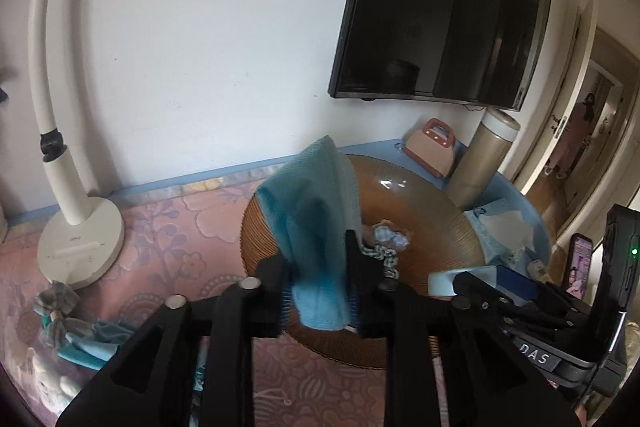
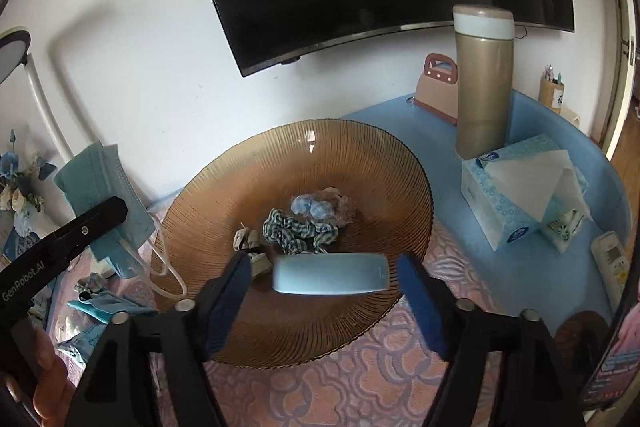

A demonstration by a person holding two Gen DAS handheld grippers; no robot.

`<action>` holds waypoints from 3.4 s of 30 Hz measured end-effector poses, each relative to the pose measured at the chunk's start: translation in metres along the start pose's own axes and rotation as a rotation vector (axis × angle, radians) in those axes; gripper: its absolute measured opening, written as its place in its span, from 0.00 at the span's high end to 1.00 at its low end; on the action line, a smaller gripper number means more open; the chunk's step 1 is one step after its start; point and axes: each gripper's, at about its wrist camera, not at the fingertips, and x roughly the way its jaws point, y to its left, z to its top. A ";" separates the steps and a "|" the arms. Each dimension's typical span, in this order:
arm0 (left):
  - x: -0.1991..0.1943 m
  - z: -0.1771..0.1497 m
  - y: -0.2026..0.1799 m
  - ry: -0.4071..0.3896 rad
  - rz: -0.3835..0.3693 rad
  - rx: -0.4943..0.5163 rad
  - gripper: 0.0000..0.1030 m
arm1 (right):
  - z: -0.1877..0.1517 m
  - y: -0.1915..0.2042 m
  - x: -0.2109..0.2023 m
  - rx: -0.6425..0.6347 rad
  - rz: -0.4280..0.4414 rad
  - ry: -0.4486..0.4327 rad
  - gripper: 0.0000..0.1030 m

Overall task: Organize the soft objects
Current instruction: 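Carry mask and tape roll into the amber bowl and release both, then grasp the clear printed bag with the left gripper while the right grasps the wipes packet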

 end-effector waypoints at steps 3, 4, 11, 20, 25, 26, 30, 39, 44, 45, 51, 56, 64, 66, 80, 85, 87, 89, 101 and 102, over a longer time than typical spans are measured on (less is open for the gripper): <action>-0.009 -0.003 0.006 -0.009 0.019 0.004 0.22 | -0.007 -0.009 -0.005 0.025 0.001 -0.005 0.23; -0.017 -0.004 0.010 -0.022 0.010 -0.006 0.22 | -0.009 -0.012 -0.009 0.032 0.003 -0.008 0.23; -0.090 -0.016 0.046 -0.077 0.035 -0.061 0.22 | -0.029 -0.019 -0.056 0.054 0.018 -0.059 0.23; -0.198 -0.062 0.103 -0.188 0.155 -0.125 0.20 | -0.070 0.046 -0.072 -0.041 0.104 -0.026 0.22; -0.210 -0.108 0.144 -0.163 0.251 -0.175 0.19 | -0.103 0.086 -0.053 -0.107 0.131 0.029 0.16; -0.205 -0.120 0.152 -0.154 0.293 -0.175 0.18 | -0.111 0.092 -0.047 -0.129 0.116 0.028 0.15; -0.164 -0.169 0.180 -0.048 0.462 -0.135 0.18 | -0.143 0.111 -0.014 -0.215 0.013 0.065 0.15; -0.140 -0.204 0.231 0.043 0.326 -0.323 0.18 | -0.148 0.091 0.009 -0.139 0.074 0.155 0.15; -0.141 -0.205 0.241 0.034 0.296 -0.359 0.18 | -0.147 0.090 0.010 -0.144 0.085 0.159 0.13; -0.141 -0.205 0.239 0.030 0.302 -0.354 0.18 | -0.147 0.090 0.010 -0.146 0.084 0.159 0.13; -0.145 -0.204 0.232 0.019 0.321 -0.343 0.18 | -0.146 0.090 0.006 -0.135 0.097 0.149 0.13; -0.164 -0.192 0.241 0.038 0.319 -0.394 0.18 | -0.135 0.117 -0.020 -0.193 0.189 0.131 0.13; -0.171 -0.149 0.289 0.047 0.234 -0.558 0.20 | -0.127 0.230 -0.041 -0.576 0.194 0.065 0.13; -0.157 -0.146 0.303 0.056 0.209 -0.615 0.20 | -0.132 0.244 -0.030 -0.637 0.166 0.065 0.13; -0.073 -0.145 0.319 0.152 0.168 -0.710 0.52 | -0.138 0.280 0.027 -0.831 0.145 0.110 0.66; -0.078 -0.142 0.316 0.105 0.169 -0.659 0.66 | -0.131 0.283 0.019 -0.793 0.215 0.069 0.93; -0.093 -0.139 0.315 0.058 0.159 -0.648 0.67 | -0.122 0.279 0.011 -0.761 0.216 0.029 0.97; -0.110 -0.135 0.313 0.002 0.141 -0.631 0.67 | -0.114 0.275 -0.003 -0.728 0.238 -0.017 0.98; -0.194 -0.119 0.256 -0.141 0.137 -0.387 0.66 | -0.100 0.263 -0.047 -0.649 0.280 0.021 0.17; -0.195 -0.122 0.251 -0.140 0.135 -0.371 0.66 | -0.108 0.267 -0.042 -0.688 0.265 0.038 0.18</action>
